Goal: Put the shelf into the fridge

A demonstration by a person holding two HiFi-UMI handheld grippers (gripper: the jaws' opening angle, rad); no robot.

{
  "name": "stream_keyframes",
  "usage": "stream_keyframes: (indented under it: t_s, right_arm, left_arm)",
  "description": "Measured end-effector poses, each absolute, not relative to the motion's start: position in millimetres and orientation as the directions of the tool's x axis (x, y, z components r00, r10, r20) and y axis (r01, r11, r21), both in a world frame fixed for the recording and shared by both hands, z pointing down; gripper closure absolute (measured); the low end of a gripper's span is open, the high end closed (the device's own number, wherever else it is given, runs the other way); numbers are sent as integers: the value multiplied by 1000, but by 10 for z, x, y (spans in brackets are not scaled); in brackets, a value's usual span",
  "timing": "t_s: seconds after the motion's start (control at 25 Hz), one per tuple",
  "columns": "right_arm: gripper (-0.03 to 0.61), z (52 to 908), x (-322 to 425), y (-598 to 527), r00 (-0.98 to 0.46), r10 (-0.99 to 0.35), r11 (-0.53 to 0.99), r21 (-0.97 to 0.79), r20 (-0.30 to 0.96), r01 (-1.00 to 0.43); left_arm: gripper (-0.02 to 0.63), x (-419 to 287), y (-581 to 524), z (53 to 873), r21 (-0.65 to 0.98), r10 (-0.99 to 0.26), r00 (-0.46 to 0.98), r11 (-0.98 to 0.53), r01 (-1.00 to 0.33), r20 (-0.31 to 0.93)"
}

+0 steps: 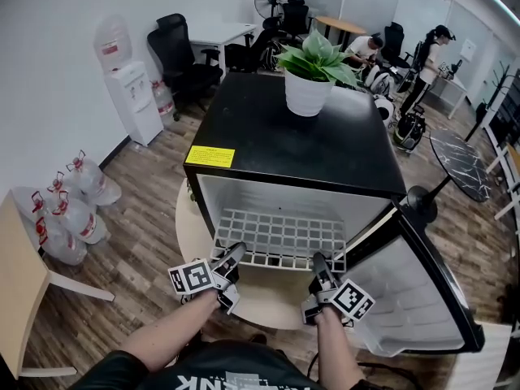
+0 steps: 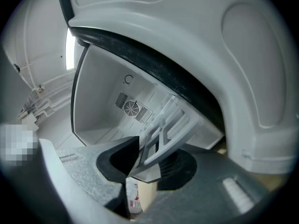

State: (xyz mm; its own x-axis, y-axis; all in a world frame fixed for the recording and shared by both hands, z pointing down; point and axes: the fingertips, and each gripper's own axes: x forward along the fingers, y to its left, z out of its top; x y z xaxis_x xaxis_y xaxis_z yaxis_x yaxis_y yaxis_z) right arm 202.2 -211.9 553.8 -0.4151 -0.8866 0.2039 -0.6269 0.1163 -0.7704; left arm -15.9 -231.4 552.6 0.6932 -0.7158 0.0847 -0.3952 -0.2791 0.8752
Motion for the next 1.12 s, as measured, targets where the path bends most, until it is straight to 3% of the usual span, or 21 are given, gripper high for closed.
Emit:
stream_keyframes:
  t_s: [0.36, 0.6, 0.68, 1.12]
  right_arm:
    - [454, 5528, 1838, -1729, -419, -892, 136, -782, 171, -608]
    - [512, 5548, 1757, -1626, -377, -894, 152, -628, 242, -763]
    - [572, 5515, 1733, -1612, -375, -895, 175, -584, 240, -792]
    - [572, 5554, 1685, -1639, -335, -903, 209, -406, 269, -890]
  left_arm:
    - [545, -165, -2356, 5514, 877, -700, 709, -284, -388, 87]
    - [545, -173, -2325, 5525, 879, -690, 719, -288, -380, 86]
    - [545, -165, -2344, 5528, 879, -688, 721, -290, -380, 85]
    - [545, -167, -2324, 5543, 883, -681, 726, -284, -375, 89]
